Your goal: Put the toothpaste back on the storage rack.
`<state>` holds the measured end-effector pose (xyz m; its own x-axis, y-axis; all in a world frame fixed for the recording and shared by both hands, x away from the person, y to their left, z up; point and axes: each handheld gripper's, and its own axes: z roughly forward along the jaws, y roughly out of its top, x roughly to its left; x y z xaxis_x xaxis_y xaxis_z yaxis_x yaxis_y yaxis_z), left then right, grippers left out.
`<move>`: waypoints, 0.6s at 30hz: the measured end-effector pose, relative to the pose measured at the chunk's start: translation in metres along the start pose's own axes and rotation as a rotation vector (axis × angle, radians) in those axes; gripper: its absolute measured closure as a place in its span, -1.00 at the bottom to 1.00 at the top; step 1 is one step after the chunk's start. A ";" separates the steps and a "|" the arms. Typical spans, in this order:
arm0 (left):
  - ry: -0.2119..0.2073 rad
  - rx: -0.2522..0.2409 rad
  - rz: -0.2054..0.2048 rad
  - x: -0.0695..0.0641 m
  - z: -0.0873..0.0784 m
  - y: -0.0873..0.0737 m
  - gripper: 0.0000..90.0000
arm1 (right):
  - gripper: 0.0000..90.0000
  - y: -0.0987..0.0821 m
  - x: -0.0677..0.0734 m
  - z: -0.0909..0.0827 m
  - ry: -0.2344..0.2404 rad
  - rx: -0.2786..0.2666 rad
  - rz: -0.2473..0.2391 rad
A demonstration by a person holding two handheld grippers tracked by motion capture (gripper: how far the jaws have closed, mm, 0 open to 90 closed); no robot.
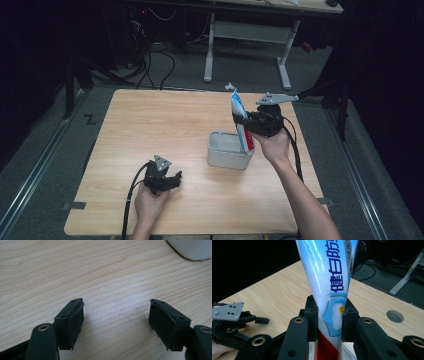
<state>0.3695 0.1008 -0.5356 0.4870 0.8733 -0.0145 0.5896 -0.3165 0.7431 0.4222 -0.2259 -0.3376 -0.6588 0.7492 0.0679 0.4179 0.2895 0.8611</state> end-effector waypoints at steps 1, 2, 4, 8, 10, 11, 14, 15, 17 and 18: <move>0.000 0.000 0.000 0.000 0.000 0.000 -0.36 | 0.62 0.000 -0.001 0.001 0.001 -0.002 0.001; 0.000 0.000 0.000 0.000 0.000 0.000 -0.36 | 0.62 0.001 -0.001 0.003 0.000 -0.003 0.002; 0.000 0.000 0.000 0.000 0.000 0.000 -0.36 | 0.62 0.001 -0.001 0.006 -0.005 -0.003 0.002; 0.000 0.000 0.000 0.000 0.000 0.000 -0.36 | 0.61 0.003 -0.002 0.011 -0.003 -0.006 0.003; 0.001 0.000 0.000 0.000 0.000 0.000 -0.36 | 0.61 0.004 -0.002 0.012 -0.004 -0.009 0.008; 0.001 0.000 0.000 0.000 0.000 0.000 -0.36 | 0.61 0.005 -0.002 0.013 -0.003 -0.015 0.008; 0.000 0.000 0.000 0.000 0.000 0.000 -0.36 | 0.61 0.005 -0.003 0.016 -0.002 -0.024 0.018; 0.001 0.000 0.000 0.000 0.000 0.000 -0.36 | 0.61 0.005 -0.004 0.017 -0.004 -0.024 0.018; 0.001 0.000 0.000 0.000 0.000 0.000 -0.36 | 0.61 0.005 -0.005 0.019 -0.008 -0.024 0.019; 0.001 0.000 0.000 0.000 0.000 0.000 -0.36 | 0.61 0.005 -0.005 0.020 -0.007 -0.026 0.021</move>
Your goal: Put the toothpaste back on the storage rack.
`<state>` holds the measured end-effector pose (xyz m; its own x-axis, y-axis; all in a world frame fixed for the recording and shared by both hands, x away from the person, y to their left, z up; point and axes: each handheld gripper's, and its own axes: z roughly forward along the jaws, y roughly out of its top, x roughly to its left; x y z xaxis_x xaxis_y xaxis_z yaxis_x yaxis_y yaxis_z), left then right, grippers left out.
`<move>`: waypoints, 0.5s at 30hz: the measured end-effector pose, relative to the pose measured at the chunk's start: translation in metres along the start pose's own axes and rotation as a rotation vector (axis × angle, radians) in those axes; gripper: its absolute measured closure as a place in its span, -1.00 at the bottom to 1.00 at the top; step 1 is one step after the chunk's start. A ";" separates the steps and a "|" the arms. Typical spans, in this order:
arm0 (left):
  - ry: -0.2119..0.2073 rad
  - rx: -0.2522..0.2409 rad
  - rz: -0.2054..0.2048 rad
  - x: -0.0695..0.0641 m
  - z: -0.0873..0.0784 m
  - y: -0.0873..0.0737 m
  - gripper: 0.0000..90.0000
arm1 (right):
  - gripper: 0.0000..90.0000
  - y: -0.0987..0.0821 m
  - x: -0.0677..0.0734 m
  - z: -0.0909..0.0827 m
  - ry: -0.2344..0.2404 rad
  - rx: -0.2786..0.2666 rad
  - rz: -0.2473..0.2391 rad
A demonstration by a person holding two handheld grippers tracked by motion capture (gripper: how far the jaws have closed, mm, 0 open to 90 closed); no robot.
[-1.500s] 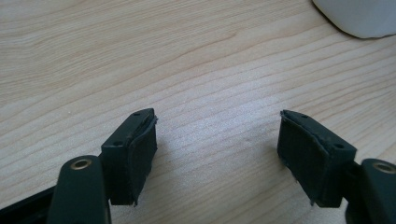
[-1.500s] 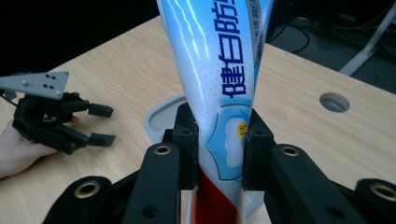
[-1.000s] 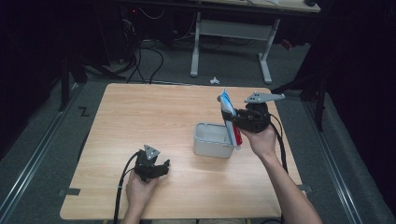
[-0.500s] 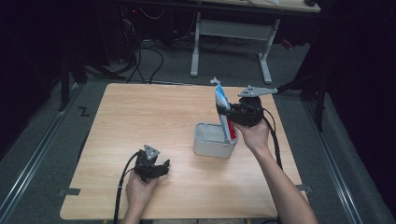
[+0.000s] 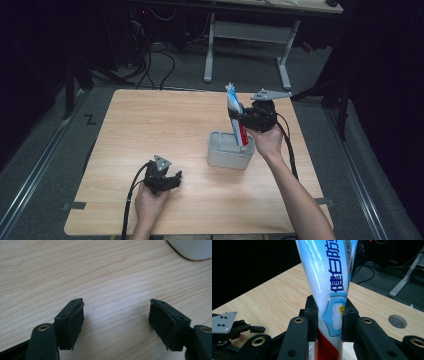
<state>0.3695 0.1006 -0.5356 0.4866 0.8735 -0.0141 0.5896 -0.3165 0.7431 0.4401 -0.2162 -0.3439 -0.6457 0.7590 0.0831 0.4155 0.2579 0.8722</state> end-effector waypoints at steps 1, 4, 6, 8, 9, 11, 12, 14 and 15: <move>0.001 0.000 0.000 0.000 0.000 0.000 -0.36 | 0.61 0.000 0.000 0.001 -0.003 0.003 0.002; 0.000 0.000 0.000 0.000 0.000 0.000 -0.36 | 0.61 0.000 0.000 0.005 -0.005 0.000 0.005; 0.000 0.000 0.000 0.000 0.000 0.000 -0.36 | 0.61 0.000 0.000 0.007 -0.005 -0.006 0.007; 0.000 0.000 0.000 0.000 0.000 0.000 -0.36 | 0.61 0.001 0.000 0.009 -0.005 -0.005 0.010; 0.000 0.000 0.000 0.000 0.000 0.000 -0.36 | 0.61 0.001 0.000 0.010 -0.005 -0.005 0.008; 0.000 0.000 0.000 0.000 0.000 0.000 -0.36 | 0.61 0.000 0.001 0.013 -0.005 -0.002 0.008; 0.001 0.000 0.000 0.000 0.000 0.000 -0.36 | 0.61 0.000 0.002 0.015 -0.002 0.000 0.011; 0.000 0.001 0.001 0.000 0.000 0.000 -0.36 | 0.60 -0.001 0.002 0.017 0.000 0.004 0.012; 0.000 0.001 0.001 0.000 0.000 0.000 -0.36 | 0.60 -0.001 0.002 0.018 -0.001 0.007 0.008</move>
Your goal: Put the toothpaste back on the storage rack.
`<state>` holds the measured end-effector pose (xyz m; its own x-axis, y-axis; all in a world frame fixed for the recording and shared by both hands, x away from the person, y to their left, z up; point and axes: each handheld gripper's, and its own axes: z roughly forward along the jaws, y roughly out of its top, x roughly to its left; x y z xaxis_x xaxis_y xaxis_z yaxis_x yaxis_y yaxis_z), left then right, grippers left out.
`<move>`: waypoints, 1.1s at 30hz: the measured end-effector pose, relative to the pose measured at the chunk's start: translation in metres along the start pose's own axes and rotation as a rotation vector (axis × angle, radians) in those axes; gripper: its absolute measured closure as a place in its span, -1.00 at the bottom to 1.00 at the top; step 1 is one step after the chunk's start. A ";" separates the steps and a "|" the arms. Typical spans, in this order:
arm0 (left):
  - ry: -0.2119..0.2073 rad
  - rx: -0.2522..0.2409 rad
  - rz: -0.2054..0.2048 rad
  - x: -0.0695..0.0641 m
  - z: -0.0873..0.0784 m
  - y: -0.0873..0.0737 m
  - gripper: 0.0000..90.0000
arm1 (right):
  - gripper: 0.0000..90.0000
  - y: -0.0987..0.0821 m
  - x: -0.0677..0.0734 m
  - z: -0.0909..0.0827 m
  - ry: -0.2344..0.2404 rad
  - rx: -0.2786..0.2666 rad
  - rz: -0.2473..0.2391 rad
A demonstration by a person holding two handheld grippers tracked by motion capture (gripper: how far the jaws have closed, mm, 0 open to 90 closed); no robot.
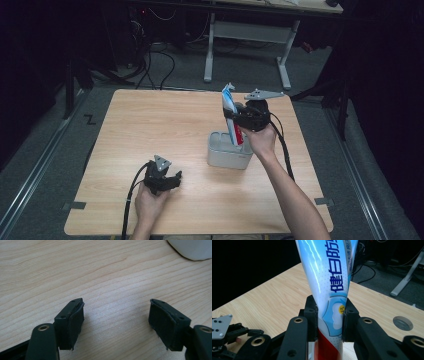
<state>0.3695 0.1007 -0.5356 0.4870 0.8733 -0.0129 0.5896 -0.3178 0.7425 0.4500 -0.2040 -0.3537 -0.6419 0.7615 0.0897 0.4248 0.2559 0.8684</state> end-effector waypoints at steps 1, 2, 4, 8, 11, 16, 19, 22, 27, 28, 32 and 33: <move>0.000 0.000 0.000 0.000 0.000 0.000 -0.36 | 0.60 0.000 0.000 0.000 0.000 0.000 0.000; 0.000 0.000 0.000 0.000 0.000 0.000 -0.36 | 0.60 -0.001 0.000 0.003 0.002 0.005 -0.002; 0.000 0.000 0.000 0.000 0.000 0.000 -0.36 | 0.60 -0.002 0.001 0.005 -0.002 0.014 -0.008; 0.001 0.000 0.000 0.000 0.000 0.000 -0.36 | 0.60 -0.003 0.003 0.010 -0.006 0.027 -0.020; 0.000 0.002 0.002 0.000 0.000 0.000 -0.36 | 0.59 -0.004 0.002 0.013 -0.003 0.037 -0.016; 0.000 0.002 0.001 0.000 0.000 0.000 -0.35 | 0.59 -0.010 0.001 0.019 -0.005 0.055 -0.011; 0.001 0.001 0.001 0.000 0.000 0.000 -0.35 | 0.59 -0.013 0.000 0.021 -0.006 0.063 -0.009; 0.002 0.000 0.001 0.000 0.000 0.000 -0.35 | 0.59 -0.016 0.000 0.022 -0.010 0.070 -0.007; 0.001 0.000 0.001 0.000 0.000 0.000 -0.35 | 0.58 -0.017 0.000 0.023 -0.014 0.081 -0.016; 0.001 0.000 0.001 0.000 0.000 0.000 -0.35 | 0.58 -0.017 0.000 0.023 -0.015 0.083 -0.019; 0.001 0.000 0.000 0.000 0.000 0.000 -0.36 | 0.58 -0.017 0.002 0.024 -0.021 0.091 -0.026; 0.002 -0.002 -0.001 0.000 0.000 0.000 -0.36 | 0.58 -0.017 0.003 0.024 -0.019 0.090 -0.027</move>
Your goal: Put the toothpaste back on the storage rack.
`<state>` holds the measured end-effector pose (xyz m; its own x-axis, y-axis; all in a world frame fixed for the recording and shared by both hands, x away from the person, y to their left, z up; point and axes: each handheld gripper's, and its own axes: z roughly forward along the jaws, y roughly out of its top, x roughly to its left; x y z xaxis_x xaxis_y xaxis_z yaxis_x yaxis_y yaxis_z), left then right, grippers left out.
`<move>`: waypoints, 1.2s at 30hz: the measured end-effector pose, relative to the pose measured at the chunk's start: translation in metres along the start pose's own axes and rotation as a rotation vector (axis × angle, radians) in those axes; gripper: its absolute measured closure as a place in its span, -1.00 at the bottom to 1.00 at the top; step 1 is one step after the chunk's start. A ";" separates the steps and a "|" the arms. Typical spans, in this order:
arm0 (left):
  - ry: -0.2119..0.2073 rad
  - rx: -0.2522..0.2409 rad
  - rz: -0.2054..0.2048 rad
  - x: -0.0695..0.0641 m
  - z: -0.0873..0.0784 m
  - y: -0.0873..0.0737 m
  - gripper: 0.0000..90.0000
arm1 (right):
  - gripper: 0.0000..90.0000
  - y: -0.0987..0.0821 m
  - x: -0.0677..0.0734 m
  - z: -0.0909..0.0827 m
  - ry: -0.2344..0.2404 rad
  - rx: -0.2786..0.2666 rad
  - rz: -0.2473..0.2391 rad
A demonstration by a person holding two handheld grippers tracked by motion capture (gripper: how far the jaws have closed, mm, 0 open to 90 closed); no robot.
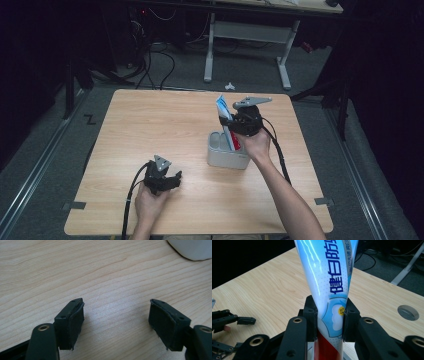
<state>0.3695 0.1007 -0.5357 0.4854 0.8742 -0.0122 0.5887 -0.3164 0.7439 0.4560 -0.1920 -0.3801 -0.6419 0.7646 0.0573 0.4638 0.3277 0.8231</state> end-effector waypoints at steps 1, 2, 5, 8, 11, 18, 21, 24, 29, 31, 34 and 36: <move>0.000 0.000 0.000 0.000 0.000 0.000 -0.36 | 0.58 0.000 0.001 0.000 -0.003 0.002 0.000; -0.001 0.002 0.000 0.000 0.000 0.000 -0.36 | 0.58 0.000 0.001 0.001 -0.003 0.004 0.002; -0.001 0.002 0.000 0.000 0.000 0.000 -0.36 | 0.58 -0.001 0.002 0.001 0.001 0.002 0.000; -0.001 0.002 0.001 0.000 0.000 0.000 -0.36 | 0.58 -0.004 0.001 0.002 0.004 0.007 0.001; -0.001 0.002 0.001 0.000 0.000 0.000 -0.36 | 0.57 -0.007 0.000 0.002 -0.001 0.015 -0.001; 0.000 0.002 0.002 0.000 0.000 0.000 -0.36 | 0.57 -0.013 -0.002 0.001 0.004 0.018 0.005; 0.000 0.002 0.002 0.000 0.000 0.000 -0.36 | 0.57 -0.014 0.000 0.001 0.000 0.015 -0.001; 0.000 0.002 0.002 0.000 0.000 0.000 -0.36 | 0.56 -0.015 0.000 0.002 0.005 0.024 -0.009; 0.000 0.002 0.002 0.000 0.000 0.000 -0.36 | 0.56 -0.018 -0.001 0.003 0.003 0.035 -0.010; 0.000 0.002 0.002 0.000 0.000 0.000 -0.36 | 0.56 -0.020 -0.002 0.003 0.003 0.039 -0.009; 0.000 0.002 0.001 0.000 0.000 0.000 -0.36 | 0.56 -0.024 -0.003 0.003 0.003 0.050 -0.006; 0.000 0.002 0.001 0.000 0.000 0.000 -0.36 | 0.55 -0.026 -0.004 0.002 0.004 0.052 -0.006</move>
<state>0.3694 0.1006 -0.5355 0.4864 0.8737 -0.0114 0.5892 -0.3184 0.7426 0.4477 -0.2021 -0.4033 -0.6472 0.7604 0.0548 0.4909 0.3607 0.7931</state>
